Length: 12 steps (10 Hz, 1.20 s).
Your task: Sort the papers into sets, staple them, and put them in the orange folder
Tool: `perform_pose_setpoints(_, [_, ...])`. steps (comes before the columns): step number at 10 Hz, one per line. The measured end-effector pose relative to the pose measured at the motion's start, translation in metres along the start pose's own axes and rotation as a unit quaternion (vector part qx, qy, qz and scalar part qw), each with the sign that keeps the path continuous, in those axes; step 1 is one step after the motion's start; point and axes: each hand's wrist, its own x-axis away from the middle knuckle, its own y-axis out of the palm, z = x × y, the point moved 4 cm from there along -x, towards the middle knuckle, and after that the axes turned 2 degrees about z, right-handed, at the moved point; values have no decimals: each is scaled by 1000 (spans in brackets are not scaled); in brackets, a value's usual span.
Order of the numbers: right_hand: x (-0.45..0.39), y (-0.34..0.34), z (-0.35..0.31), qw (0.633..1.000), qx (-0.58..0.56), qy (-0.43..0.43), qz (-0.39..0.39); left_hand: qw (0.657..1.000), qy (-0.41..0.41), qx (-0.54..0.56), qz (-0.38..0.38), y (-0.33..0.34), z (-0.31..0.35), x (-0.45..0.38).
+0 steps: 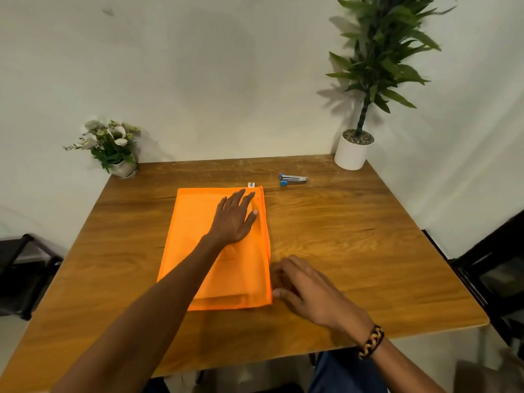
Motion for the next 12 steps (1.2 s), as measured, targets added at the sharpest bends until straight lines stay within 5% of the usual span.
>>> perform_pose_setpoints(2, [-26,34,-23,988,149,-5,-31,999,-20,-41,-26,-21,-12,75])
perform_pose_setpoints(4, [-67,62,-31,979,184,-22,-84,988,44,-47,-141,-35,-52,157])
perform_pose_setpoints(6, [-129,69,-29,976,213,-17,-52,996,49,-39,-62,-48,-94,144])
perform_pose_setpoints(9, [-196,71,-27,979,202,-13,-34,997,28,-49,-51,-59,-139,94])
perform_pose_setpoints(12, [-216,33,-15,994,106,-3,17,999,-12,-16,25,-87,-141,80])
